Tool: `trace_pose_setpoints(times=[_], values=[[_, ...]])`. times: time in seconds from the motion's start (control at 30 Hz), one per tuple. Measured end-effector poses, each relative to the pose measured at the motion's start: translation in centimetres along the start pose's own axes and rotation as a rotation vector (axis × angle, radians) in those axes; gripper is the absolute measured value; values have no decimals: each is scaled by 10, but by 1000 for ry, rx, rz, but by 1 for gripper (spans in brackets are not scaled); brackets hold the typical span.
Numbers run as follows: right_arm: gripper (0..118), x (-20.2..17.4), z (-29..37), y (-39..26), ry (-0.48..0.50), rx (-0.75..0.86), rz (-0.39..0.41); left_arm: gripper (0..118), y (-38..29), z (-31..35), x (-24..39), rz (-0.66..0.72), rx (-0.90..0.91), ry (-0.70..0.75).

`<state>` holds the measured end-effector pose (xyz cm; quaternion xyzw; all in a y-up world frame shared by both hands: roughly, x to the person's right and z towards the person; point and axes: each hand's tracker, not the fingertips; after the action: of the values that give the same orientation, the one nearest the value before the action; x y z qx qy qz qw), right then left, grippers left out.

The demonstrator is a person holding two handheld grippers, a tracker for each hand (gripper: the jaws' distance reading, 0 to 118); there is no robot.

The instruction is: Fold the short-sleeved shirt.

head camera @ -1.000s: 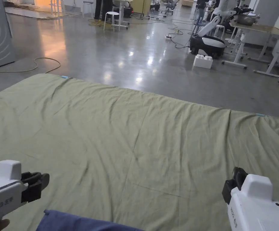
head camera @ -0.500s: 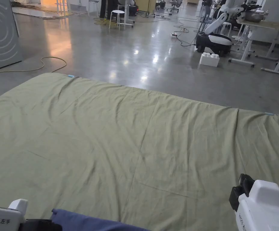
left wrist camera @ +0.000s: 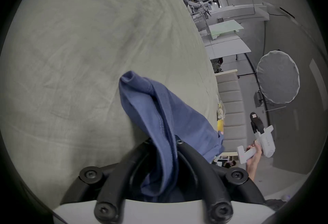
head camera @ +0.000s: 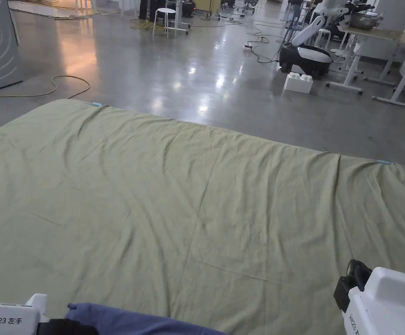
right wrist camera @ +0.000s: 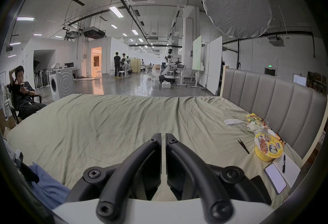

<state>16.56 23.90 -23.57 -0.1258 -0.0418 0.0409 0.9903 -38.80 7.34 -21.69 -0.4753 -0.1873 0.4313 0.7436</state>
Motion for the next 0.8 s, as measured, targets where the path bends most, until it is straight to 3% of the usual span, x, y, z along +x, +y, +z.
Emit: trace_pose_setpoints(times=[0.2, 0.33, 0.6, 0.8], values=[[5, -1, 0, 0, 10, -1, 14, 8, 1, 11, 30, -97, 24, 135], [5, 0, 0, -1, 13, 0, 15, 8, 7, 29, 50, -127, 81, 116], [5, 5, 1, 2, 12, 7, 7, 8, 20, 80, 75, -201, 153, 225], [5, 3, 0, 0, 24, 7, 3, 8, 20, 114, 84, -216, 171, 422]])
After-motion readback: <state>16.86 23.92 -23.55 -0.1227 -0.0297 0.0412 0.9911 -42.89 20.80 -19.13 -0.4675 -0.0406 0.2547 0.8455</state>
